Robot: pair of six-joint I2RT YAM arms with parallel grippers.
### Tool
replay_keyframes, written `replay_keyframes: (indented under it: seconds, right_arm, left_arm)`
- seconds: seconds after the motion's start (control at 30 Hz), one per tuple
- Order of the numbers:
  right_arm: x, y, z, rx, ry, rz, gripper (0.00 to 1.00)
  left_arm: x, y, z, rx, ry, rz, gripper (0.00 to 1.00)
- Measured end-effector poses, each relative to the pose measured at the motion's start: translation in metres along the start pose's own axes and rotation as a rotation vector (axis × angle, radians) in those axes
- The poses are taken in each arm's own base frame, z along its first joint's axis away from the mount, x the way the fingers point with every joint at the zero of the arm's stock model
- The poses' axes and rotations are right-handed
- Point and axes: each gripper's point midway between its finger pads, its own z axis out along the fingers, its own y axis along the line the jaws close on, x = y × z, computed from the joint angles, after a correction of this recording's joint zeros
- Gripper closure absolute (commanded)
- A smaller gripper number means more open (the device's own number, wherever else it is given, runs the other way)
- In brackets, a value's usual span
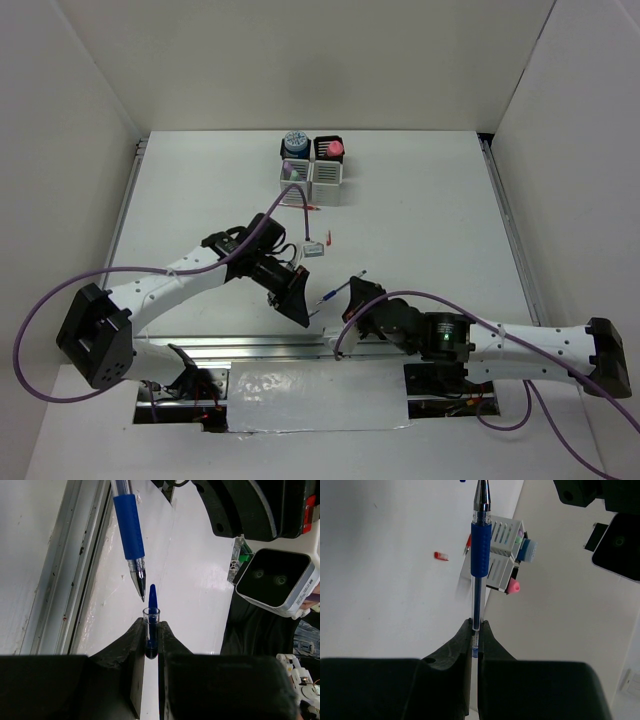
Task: Sort the stationery into containers
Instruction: Close the pen cap on the pen.
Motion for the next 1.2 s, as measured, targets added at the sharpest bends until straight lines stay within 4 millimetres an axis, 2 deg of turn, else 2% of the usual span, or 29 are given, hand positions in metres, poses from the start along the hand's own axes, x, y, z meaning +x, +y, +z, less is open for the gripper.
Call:
replay_keyframes:
  seconds: [0.77,1.2]
  right_arm:
    - [-0.016,0.001,0.0,-0.017,-0.047,-0.018,1.0]
    - [-0.034,0.001,-0.003,-0.021,-0.101,-0.051,1.0]
  left_arm:
    - [0.0,0.003,0.0,-0.019,-0.001,0.003,1.0]
    - [-0.002,0.002,0.0,-0.017,0.005,0.013,1.0]
